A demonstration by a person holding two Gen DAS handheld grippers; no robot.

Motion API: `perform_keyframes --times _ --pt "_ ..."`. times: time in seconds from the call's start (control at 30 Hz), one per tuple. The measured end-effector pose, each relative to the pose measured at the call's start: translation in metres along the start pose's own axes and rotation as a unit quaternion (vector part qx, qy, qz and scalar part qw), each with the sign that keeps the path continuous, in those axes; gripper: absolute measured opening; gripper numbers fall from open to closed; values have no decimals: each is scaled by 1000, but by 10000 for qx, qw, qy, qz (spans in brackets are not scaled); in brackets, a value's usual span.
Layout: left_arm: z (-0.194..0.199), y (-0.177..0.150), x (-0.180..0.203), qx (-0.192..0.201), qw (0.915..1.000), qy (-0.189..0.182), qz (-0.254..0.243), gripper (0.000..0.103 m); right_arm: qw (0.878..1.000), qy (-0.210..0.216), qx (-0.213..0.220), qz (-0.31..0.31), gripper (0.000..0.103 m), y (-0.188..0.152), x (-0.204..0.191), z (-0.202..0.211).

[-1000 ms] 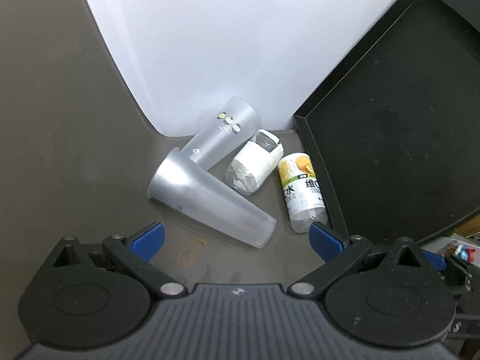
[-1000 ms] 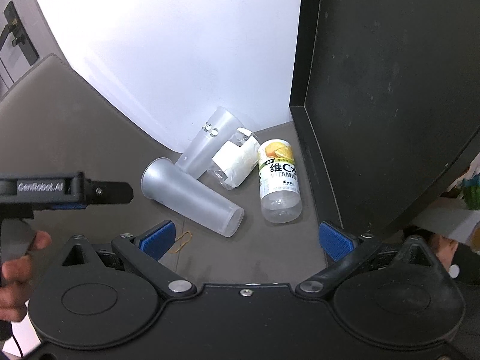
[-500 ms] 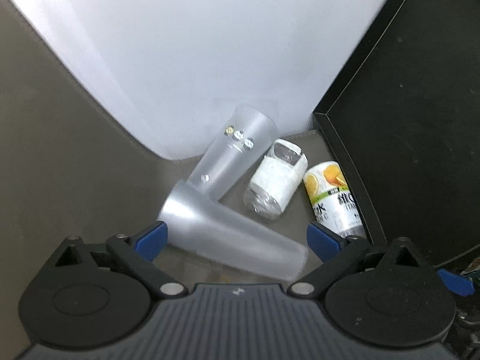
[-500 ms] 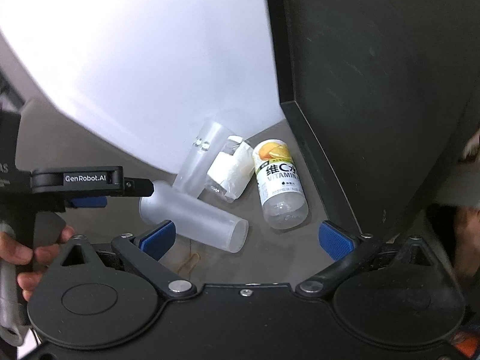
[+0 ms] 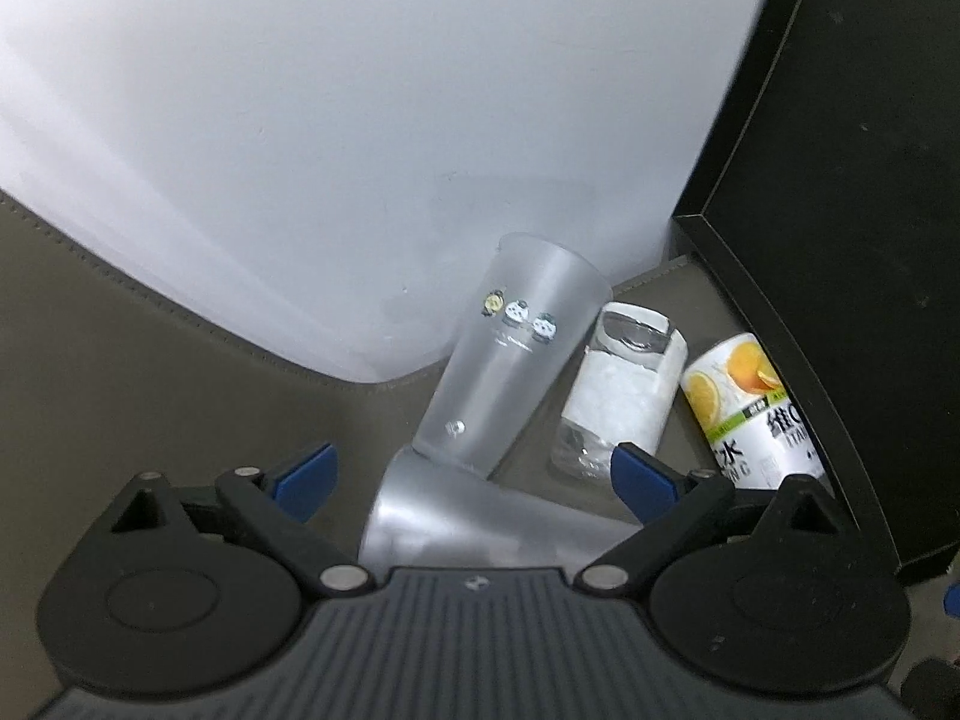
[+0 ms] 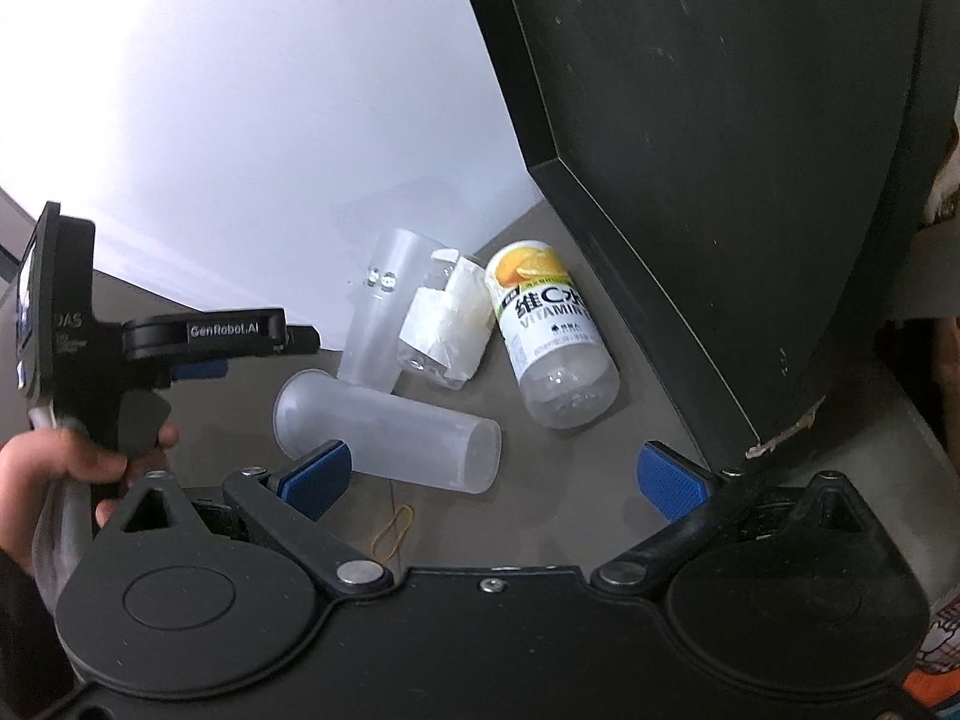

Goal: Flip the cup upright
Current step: 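Lower the left gripper onto the cup's open rim and close on it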

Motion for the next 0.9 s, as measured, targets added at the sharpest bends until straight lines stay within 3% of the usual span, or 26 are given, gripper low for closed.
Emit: perform_keyframes --times 0.5,0.9 --pt "-45 30 25 -86 9983 51 -575 88 9986 -6 58 -523 103 -3 11 -2" --pt "-96 42 39 -416 9965 75 -716 77 9969 -104 -72 -774 103 -5 19 -8"
Point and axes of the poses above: each gripper's, at about its wrist camera, not at the fingertips, and z roughly against the way its jaws point, x to its right, y to its top, the point moved 2 cm from there along -z, roughly the way its jaws point, and after that the axes turned 12 degrees about y, right-handed, at the moved point
